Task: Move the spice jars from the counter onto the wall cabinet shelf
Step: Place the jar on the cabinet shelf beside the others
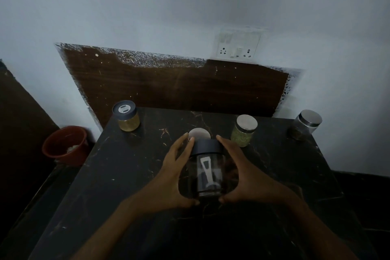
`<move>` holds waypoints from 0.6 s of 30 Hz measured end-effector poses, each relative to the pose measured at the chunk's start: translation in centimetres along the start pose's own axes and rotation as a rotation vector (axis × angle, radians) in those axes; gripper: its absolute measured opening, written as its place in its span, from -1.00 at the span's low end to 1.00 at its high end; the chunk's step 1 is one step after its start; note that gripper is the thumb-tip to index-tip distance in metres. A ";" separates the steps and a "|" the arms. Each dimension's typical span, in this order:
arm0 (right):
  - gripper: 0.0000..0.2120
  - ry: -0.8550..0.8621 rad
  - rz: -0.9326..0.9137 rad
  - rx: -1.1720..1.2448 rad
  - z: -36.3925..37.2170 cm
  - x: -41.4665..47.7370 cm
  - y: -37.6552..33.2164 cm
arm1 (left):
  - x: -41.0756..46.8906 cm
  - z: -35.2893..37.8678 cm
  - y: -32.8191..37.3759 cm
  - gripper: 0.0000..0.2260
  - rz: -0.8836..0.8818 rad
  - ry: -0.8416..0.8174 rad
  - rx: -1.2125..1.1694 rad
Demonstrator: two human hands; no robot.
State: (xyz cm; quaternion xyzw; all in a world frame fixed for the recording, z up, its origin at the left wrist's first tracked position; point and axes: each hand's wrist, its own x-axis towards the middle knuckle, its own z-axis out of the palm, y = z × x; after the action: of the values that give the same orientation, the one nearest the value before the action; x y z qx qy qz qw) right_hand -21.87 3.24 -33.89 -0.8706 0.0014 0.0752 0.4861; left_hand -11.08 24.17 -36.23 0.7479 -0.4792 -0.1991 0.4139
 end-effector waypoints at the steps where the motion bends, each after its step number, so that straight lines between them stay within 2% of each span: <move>1: 0.15 0.004 -0.013 -0.025 0.0 0.0 -0.2 | 0.1 0.3 0.1 0.13 -0.002 0.011 0.032; 5: 0.14 -0.004 -0.040 -0.063 0.1 0.2 -0.4 | 0.5 1.3 0.7 0.04 -0.001 0.083 0.104; 10: 0.24 -0.091 0.006 -0.031 -0.9 -0.2 -0.1 | 0.4 0.6 0.9 0.02 -0.001 0.113 -0.078; 13: 0.22 -0.052 -0.001 -0.068 -0.8 0.0 0.0 | 0.5 0.6 0.9 0.04 -0.005 0.093 -0.121; 16: 0.19 -0.026 -0.021 -0.100 -0.3 0.3 0.0 | 0.8 1.0 0.8 0.14 0.005 0.071 -0.063; 18: 0.18 -0.018 -0.033 -0.104 -0.2 0.4 -0.2 | 1.1 1.2 1.1 0.12 0.017 0.099 0.002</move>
State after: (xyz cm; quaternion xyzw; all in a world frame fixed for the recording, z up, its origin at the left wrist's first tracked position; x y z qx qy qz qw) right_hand -21.47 3.22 -33.68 -0.8939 -0.0213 0.0749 0.4414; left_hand -11.98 22.51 -35.93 0.7532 -0.4646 -0.1578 0.4382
